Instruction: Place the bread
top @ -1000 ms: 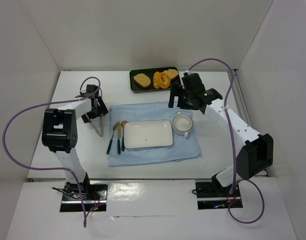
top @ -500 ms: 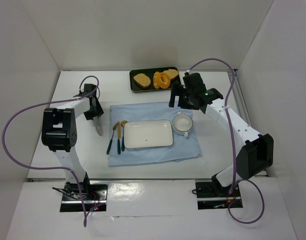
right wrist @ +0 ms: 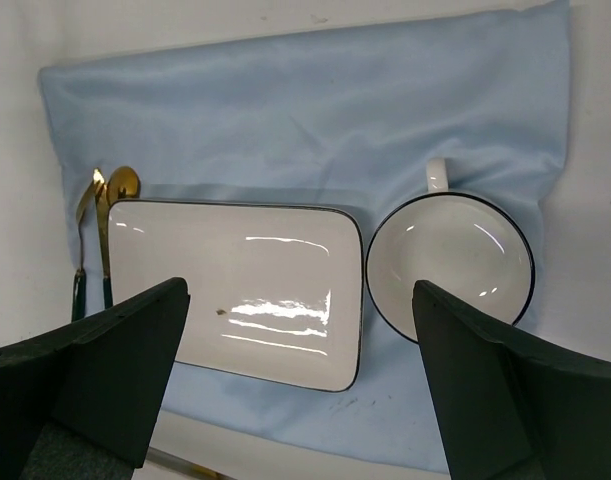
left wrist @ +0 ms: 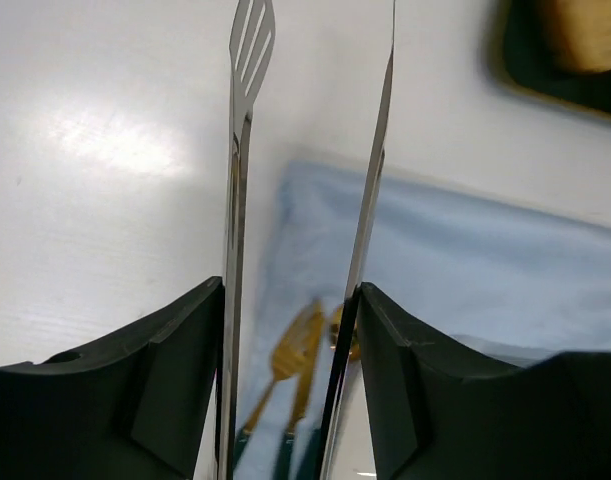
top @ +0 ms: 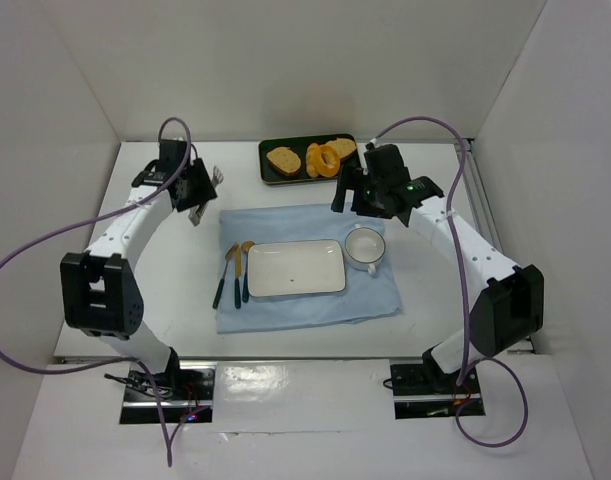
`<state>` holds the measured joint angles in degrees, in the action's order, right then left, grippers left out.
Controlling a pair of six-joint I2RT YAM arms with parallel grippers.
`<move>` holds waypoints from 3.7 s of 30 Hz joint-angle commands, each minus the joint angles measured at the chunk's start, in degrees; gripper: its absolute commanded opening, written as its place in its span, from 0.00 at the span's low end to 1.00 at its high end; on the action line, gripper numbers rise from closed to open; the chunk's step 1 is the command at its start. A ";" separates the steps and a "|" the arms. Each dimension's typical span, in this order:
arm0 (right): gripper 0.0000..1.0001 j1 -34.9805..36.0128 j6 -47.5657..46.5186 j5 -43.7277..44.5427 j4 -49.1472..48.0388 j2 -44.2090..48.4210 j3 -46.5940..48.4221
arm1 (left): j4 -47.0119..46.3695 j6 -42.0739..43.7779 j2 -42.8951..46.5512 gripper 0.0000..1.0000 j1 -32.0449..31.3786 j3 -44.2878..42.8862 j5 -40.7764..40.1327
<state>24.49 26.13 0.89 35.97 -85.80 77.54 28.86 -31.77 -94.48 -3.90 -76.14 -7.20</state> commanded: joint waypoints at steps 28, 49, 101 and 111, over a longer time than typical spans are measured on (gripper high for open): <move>1.00 -12.44 -2.22 1.58 -2.04 6.43 0.33 | -4.16 3.64 -25.93 0.69 -17.72 -38.46 13.70; 1.00 -14.03 -1.70 -1.85 -2.57 3.71 0.33 | -6.27 3.12 -34.72 0.70 -16.14 -44.71 17.66; 1.00 -16.67 -0.72 -3.96 -6.35 2.22 -3.98 | -11.20 -0.05 -16.45 0.45 -15.61 -28.29 21.00; 1.00 -17.72 -1.26 -3.61 -7.40 1.52 0.06 | -5.05 1.89 4.28 0.45 -20.35 -11.50 20.92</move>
<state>7.31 25.65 -2.81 31.51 -84.51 74.24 22.37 -31.40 -97.19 -21.98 -90.63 13.26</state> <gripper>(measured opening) 0.999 0.456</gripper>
